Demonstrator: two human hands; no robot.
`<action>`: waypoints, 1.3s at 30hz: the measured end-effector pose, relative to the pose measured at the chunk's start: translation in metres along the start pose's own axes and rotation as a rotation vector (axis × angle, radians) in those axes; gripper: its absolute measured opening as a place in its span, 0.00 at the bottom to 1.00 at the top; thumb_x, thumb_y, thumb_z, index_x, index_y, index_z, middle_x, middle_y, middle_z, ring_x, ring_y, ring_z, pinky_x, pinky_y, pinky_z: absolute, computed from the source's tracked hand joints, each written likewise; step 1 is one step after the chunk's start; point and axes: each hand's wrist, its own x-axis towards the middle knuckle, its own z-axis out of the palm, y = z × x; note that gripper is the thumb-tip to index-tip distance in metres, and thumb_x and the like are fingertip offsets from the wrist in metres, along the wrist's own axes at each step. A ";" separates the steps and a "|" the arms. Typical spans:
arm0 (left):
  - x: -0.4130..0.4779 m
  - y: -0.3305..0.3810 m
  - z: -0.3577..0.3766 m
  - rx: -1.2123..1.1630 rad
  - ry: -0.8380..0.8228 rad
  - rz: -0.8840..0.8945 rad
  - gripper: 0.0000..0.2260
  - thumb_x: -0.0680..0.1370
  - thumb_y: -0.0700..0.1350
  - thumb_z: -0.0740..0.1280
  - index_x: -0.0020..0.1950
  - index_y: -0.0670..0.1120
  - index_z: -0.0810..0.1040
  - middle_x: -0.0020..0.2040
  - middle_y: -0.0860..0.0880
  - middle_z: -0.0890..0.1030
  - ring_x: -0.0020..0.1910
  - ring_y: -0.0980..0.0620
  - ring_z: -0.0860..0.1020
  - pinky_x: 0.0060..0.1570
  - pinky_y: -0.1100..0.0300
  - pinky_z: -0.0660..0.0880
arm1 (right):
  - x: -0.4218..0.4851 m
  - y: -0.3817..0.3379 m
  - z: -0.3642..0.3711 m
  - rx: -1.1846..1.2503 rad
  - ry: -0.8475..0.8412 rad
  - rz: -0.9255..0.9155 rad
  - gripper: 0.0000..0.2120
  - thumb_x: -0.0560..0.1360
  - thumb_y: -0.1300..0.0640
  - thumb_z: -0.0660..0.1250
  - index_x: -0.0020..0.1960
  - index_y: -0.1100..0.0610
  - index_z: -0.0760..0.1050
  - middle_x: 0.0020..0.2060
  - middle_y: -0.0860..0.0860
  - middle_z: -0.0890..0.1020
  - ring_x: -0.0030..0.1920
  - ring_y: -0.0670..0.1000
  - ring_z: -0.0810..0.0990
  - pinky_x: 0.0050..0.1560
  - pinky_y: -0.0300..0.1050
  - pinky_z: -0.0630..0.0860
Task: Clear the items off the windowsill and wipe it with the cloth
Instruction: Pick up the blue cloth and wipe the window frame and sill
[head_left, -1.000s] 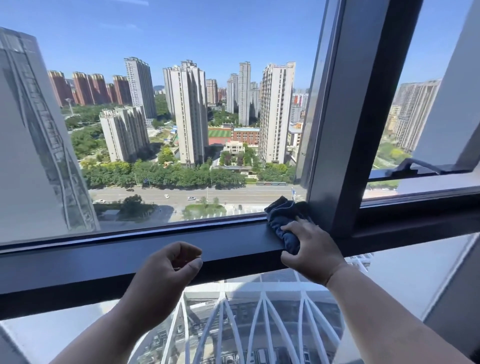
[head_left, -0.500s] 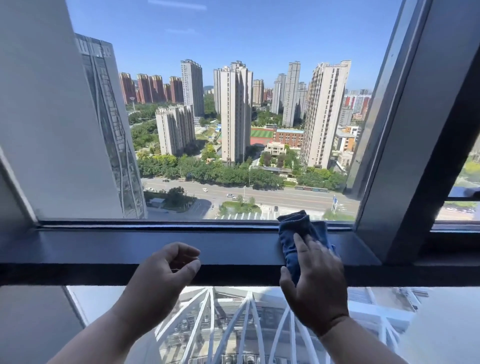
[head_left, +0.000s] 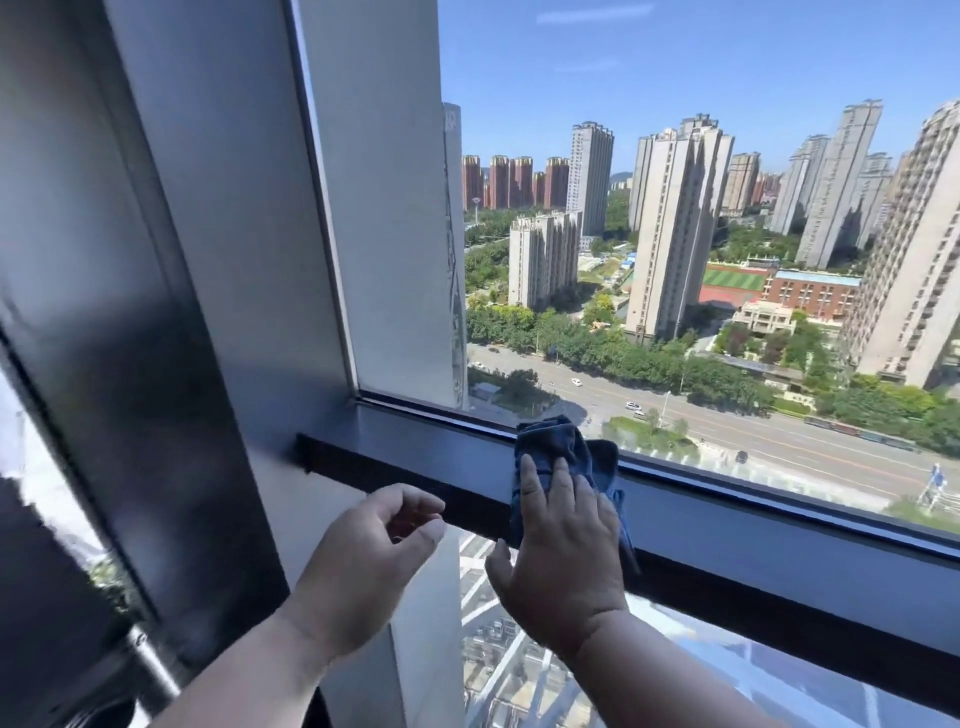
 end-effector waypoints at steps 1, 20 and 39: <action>-0.003 -0.003 -0.010 0.012 0.028 -0.015 0.03 0.81 0.52 0.73 0.53 0.57 0.85 0.50 0.64 0.87 0.50 0.64 0.84 0.47 0.68 0.77 | 0.009 -0.014 0.005 0.000 -0.049 -0.030 0.45 0.73 0.37 0.55 0.85 0.54 0.49 0.81 0.65 0.62 0.77 0.67 0.63 0.77 0.67 0.58; -0.009 -0.022 -0.061 -0.109 0.287 -0.184 0.06 0.79 0.46 0.76 0.55 0.53 0.85 0.51 0.60 0.87 0.54 0.58 0.84 0.53 0.68 0.75 | 0.109 -0.085 0.003 0.835 -0.205 0.013 0.27 0.69 0.54 0.64 0.68 0.43 0.76 0.44 0.46 0.84 0.41 0.52 0.79 0.38 0.45 0.74; -0.023 -0.037 -0.069 -0.582 0.373 -0.357 0.05 0.79 0.38 0.75 0.53 0.46 0.86 0.52 0.42 0.91 0.51 0.45 0.89 0.52 0.51 0.81 | 0.017 -0.123 0.000 2.277 -1.131 0.523 0.20 0.77 0.56 0.70 0.63 0.68 0.81 0.61 0.68 0.83 0.58 0.66 0.84 0.58 0.62 0.82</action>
